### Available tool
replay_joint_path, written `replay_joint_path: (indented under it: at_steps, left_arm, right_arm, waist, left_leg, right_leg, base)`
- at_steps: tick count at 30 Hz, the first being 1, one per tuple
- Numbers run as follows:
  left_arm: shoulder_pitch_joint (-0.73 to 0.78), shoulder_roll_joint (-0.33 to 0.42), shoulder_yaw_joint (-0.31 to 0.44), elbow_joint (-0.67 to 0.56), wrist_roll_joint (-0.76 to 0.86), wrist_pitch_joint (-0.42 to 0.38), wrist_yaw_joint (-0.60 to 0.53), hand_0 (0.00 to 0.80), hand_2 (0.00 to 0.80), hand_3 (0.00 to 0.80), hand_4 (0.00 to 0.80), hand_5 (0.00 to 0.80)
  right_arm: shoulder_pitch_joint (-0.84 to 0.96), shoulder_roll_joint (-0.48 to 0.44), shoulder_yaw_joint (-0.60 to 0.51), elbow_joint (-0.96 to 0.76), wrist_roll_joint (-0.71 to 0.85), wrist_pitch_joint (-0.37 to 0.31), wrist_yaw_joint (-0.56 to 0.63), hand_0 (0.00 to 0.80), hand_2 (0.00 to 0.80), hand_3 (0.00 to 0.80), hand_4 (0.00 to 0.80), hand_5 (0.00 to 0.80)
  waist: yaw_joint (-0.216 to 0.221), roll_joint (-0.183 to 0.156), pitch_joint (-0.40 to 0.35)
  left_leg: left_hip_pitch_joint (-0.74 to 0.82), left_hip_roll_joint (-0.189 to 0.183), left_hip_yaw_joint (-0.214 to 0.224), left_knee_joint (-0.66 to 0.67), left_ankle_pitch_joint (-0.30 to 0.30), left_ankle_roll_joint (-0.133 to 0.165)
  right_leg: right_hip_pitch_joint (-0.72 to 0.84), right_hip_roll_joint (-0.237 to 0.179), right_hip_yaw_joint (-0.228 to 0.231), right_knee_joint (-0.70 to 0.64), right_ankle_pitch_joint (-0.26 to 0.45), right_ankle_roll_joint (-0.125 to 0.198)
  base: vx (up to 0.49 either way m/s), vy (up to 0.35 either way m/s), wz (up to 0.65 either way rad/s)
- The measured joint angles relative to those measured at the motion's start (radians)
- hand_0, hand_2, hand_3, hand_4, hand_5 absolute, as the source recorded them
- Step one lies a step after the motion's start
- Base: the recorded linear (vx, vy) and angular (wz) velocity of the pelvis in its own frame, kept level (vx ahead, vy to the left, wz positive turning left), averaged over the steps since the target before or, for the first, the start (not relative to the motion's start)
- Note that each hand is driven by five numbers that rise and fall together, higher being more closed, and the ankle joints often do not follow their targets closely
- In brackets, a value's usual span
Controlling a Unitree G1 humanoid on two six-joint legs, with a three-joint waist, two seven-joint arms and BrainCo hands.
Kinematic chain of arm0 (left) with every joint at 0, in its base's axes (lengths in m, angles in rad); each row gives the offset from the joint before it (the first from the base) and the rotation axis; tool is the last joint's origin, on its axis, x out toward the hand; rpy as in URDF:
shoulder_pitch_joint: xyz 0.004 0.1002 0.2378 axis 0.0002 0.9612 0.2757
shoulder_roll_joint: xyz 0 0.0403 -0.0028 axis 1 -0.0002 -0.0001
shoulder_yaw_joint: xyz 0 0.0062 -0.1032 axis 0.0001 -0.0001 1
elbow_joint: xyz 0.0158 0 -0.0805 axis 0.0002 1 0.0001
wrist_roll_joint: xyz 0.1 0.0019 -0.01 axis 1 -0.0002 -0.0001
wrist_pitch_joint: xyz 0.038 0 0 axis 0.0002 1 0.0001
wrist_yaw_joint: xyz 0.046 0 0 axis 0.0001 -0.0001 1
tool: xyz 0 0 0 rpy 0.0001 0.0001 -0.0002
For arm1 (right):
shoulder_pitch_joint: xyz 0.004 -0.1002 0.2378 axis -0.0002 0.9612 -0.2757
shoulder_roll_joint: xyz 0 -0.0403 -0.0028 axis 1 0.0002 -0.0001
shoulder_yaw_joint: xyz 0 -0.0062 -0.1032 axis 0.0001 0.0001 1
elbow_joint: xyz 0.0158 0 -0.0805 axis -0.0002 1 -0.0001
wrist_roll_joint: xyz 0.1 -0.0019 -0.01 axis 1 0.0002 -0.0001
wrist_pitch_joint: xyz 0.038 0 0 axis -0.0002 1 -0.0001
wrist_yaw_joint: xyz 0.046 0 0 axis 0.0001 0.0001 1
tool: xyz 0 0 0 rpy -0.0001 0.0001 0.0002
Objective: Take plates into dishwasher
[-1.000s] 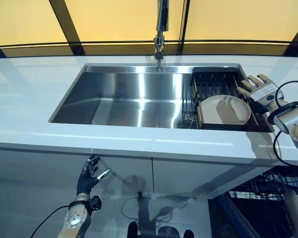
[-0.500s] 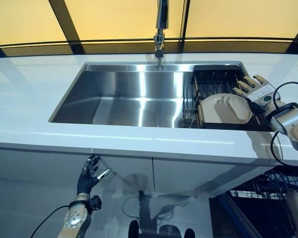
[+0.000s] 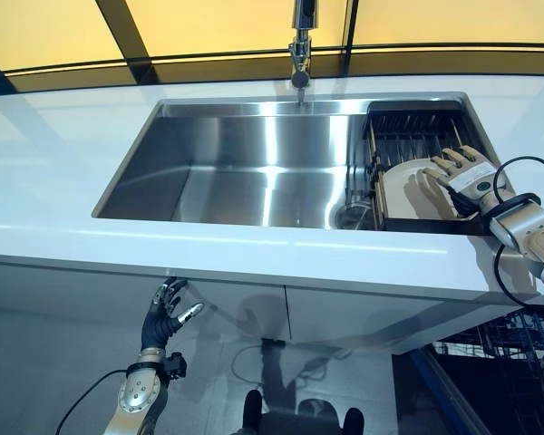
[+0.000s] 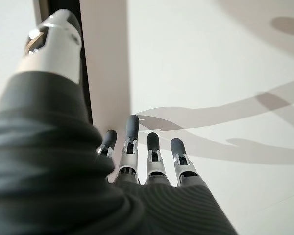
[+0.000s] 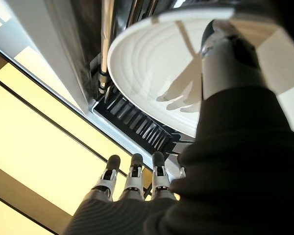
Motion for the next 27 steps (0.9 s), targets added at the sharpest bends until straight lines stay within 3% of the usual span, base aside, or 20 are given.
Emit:
replay_joint_path:
  at_steps: [27]
  left_arm:
    - [-0.001,0.025,0.002,-0.009,0.0,-0.021,0.006,0.0,0.0,0.0,0.0,0.0]
  right_arm:
    - [-0.001,-0.009,-0.003,-0.002,-0.033,-0.037,0.03,0.0,0.0,0.0,0.0,0.0]
  waist:
    - [-0.001,-0.028,0.017]
  left_leg:
    - [0.002,0.0,0.003,0.0,0.0,0.0]
  right_leg:
    - [0.0,0.0,0.006,0.003,0.0,0.0]
  base:
    - [0.005,0.002,0.0]
